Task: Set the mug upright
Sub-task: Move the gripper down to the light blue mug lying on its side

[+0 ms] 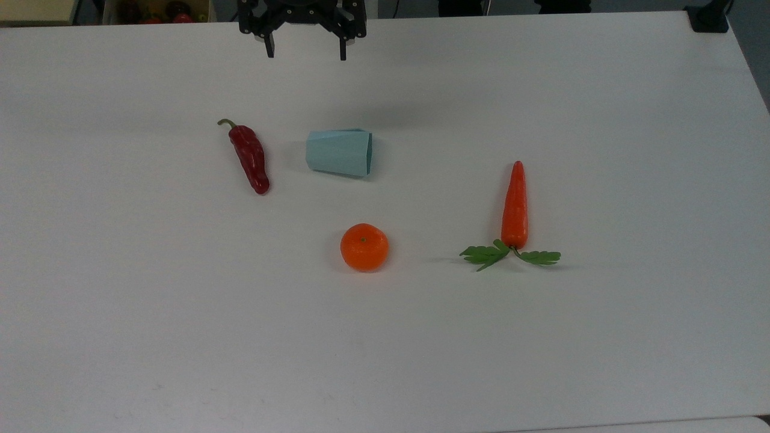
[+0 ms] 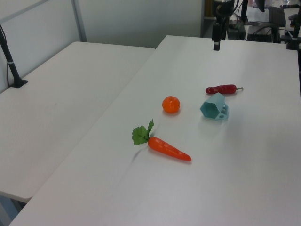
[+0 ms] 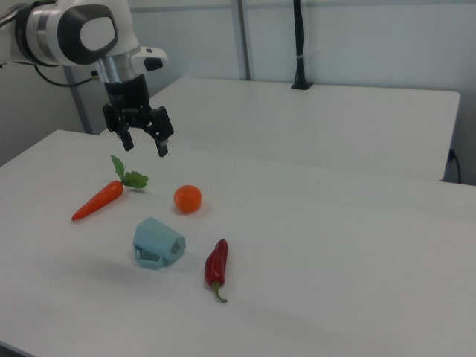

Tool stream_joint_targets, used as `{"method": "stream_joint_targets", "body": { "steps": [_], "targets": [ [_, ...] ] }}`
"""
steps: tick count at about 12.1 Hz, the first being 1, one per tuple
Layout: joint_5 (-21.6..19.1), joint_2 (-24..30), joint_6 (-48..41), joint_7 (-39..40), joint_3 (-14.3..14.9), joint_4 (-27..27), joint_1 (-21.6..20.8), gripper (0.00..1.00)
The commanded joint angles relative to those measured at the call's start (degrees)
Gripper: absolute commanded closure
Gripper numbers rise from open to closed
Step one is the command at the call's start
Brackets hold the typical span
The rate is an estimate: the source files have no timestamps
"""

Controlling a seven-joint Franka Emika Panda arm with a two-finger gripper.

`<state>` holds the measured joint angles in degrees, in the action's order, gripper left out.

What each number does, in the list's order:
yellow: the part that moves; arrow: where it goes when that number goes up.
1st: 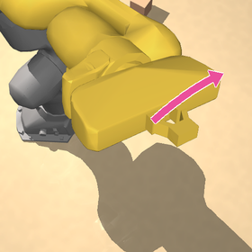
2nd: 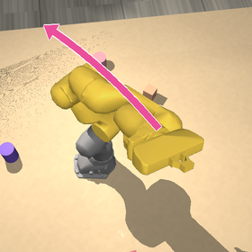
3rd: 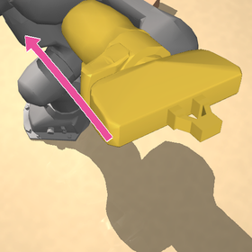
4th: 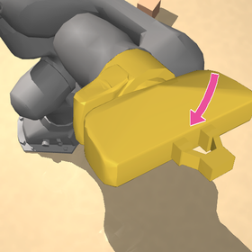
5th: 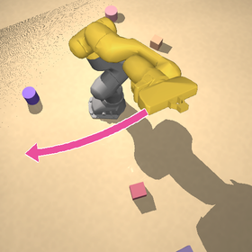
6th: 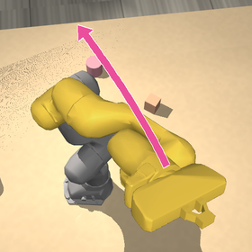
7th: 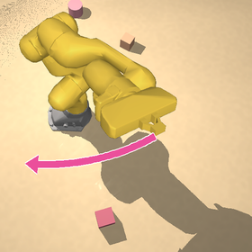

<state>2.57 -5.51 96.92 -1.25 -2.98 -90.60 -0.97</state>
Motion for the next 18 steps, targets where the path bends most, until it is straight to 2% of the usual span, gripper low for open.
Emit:
{"method": "stream_joint_targets", "body": {
  "steps": [1, 7, 9, 13, 15, 17, 18],
  "targets": [
    [-0.5, 1.5, 0.4, 1.5, 0.0, -2.2, 0.2, 0.00],
    [0.3, 1.3, -0.2, 0.6, -0.5, -2.0, -0.3, 0.00],
    [5.4, 0.9, -0.4, -2.0, -1.4, -2.0, -1.4, 0.00],
    [13.9, -2.4, -3.3, -7.5, -2.9, -2.2, -7.5, 0.00],
    [18.3, -5.4, -3.7, -12.0, -3.0, -2.2, -11.8, 0.00],
    [20.8, -8.7, -3.7, -13.6, -2.9, -2.2, -14.0, 0.00],
    [23.8, -11.1, -3.7, -16.3, -2.9, -2.2, -15.4, 0.00]
  ]
}}
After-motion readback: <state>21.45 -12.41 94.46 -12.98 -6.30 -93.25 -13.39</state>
